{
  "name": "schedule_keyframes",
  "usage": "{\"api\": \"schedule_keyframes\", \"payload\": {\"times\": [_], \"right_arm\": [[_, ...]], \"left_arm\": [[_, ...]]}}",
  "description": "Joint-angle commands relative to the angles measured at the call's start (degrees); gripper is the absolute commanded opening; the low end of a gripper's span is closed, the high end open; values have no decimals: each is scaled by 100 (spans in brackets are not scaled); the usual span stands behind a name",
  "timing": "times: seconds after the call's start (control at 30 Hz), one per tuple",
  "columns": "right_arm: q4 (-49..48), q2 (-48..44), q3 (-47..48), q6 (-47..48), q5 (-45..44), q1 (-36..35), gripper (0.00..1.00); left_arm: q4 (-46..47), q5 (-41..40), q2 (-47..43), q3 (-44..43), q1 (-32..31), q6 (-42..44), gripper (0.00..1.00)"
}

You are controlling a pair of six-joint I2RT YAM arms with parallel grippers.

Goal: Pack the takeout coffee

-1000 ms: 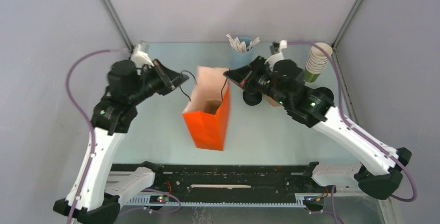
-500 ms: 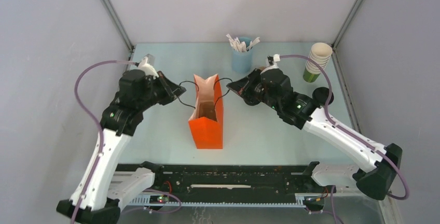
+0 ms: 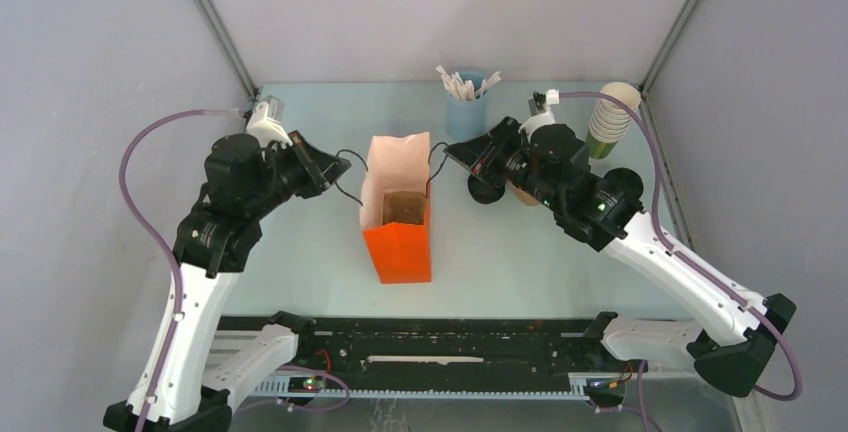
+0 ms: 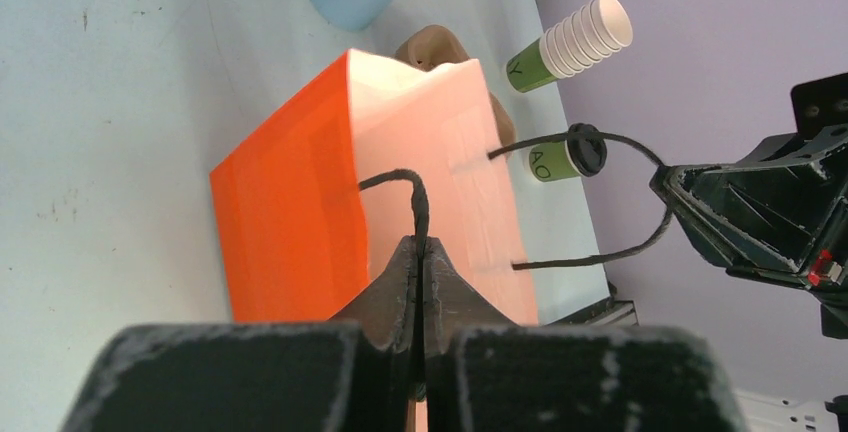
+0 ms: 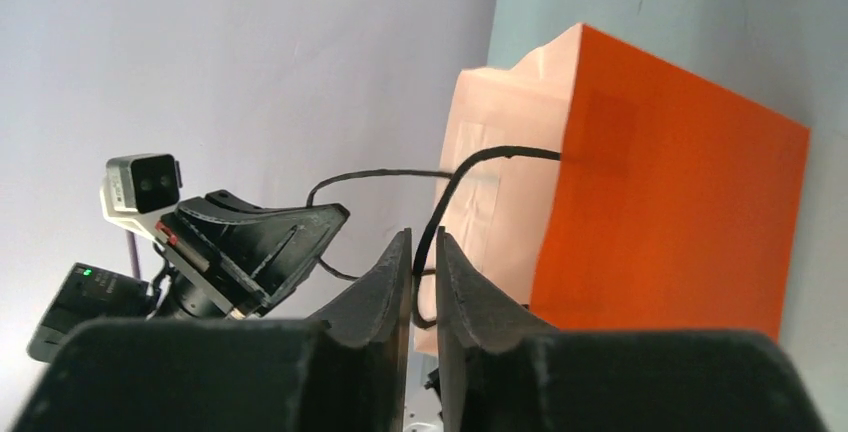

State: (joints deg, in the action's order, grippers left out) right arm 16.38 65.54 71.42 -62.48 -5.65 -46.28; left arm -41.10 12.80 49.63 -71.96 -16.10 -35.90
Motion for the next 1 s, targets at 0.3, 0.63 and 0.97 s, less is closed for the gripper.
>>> {"api": "schedule_keyframes", "payload": {"times": [0.3,0.63,0.97], "right_arm": [[1208,-671,531,2522,507,105,76],[3529,-1107,742,4568,-582,248,94],[4396,-348,641,5238,-2118,2158,100]], "left_arm": [[106,201,76,181,28,393,4],[-532,-677,-61,20,27,1023,16],[-167,-92,91,-102,28,1193,0]]}}
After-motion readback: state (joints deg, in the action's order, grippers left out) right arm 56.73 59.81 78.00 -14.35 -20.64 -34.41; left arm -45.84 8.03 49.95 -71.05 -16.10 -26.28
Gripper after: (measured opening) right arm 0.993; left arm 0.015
